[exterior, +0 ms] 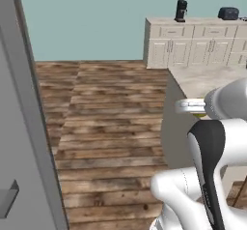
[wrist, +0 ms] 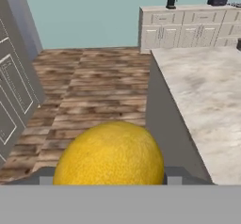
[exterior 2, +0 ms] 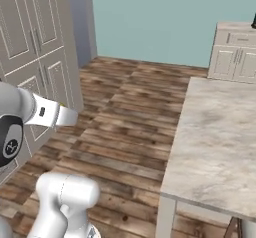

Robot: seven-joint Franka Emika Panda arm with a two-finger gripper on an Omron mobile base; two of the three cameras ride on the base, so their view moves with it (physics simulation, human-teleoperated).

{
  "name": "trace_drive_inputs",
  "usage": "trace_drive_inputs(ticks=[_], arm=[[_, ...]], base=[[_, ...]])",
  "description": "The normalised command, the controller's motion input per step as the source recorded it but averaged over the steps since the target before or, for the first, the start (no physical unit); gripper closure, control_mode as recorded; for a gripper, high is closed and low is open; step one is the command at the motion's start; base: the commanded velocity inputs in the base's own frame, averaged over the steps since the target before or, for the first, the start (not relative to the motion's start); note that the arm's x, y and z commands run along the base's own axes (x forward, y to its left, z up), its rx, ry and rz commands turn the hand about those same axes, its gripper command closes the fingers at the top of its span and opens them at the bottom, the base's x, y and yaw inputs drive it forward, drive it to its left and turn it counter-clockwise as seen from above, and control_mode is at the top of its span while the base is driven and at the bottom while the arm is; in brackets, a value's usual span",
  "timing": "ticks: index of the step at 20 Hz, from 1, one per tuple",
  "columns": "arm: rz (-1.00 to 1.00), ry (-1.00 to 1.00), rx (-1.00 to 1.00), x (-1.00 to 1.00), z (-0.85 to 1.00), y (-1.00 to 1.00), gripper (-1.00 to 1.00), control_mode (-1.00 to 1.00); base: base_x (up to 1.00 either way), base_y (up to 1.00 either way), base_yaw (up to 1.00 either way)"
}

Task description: Place one lemon and one steak in each tupperware on the nearby counter, to pack two identical lunches.

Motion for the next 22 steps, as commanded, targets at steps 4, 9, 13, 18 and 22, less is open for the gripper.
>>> trace_drive_inputs(ticks=[4,9,13,18,22], arm=[[0.00,0.00,0.00,0.00,0.00,0.00,1.00,1.00],[0.00,0.00,0.00,0.00,0.00,0.00,1.00,1.00],[0.00,0.00,0.00,0.00,0.00,0.00,1.00,1.00],[0.00,0.00,0.00,0.00,0.00,0.00,1.00,1.00],[0.00,0.00,0.00,0.00,0.00,0.00,1.00,1.00]], base=[[0.00,0.55,-0.14],[0.34,-0.15,-0.09],[0.94,-0.21,-0.07],[1.00,0.00,-0.05],[1.00,0.00,-0.07]])
